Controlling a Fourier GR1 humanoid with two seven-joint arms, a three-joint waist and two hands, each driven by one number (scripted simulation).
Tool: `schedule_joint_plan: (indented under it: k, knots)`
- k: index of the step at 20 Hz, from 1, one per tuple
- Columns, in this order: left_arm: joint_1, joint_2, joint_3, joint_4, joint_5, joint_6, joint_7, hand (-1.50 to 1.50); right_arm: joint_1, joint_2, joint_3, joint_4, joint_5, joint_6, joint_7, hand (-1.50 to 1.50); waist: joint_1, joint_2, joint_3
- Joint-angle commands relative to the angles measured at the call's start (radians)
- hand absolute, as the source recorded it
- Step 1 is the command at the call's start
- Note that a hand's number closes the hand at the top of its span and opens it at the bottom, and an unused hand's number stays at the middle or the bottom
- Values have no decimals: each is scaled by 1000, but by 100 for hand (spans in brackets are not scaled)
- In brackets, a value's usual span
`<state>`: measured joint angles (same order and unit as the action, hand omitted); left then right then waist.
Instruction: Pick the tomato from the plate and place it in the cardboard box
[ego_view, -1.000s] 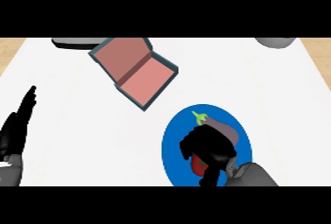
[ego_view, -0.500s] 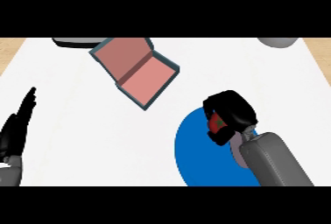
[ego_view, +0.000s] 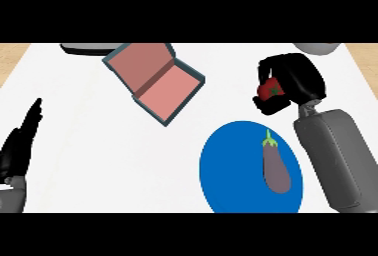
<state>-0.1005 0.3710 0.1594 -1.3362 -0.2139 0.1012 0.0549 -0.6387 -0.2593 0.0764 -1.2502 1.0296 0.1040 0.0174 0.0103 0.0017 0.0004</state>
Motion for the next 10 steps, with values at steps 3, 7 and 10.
schedule_joint_plan:
  k: [3,7,10]
  knots:
    - [-25,12,8,-6,-12,-10,27,0,-109,33,-27,19,-32,-76,-95,150,-1,0,0]
    - [2,-23,-7,7,-27,7,-21,0,-242,93,-31,114,-69,-15,-90,150,7,1,-1]
    - [-18,-11,6,-7,-18,-8,18,0,-263,172,-34,79,-107,2,-35,150,3,-1,0]
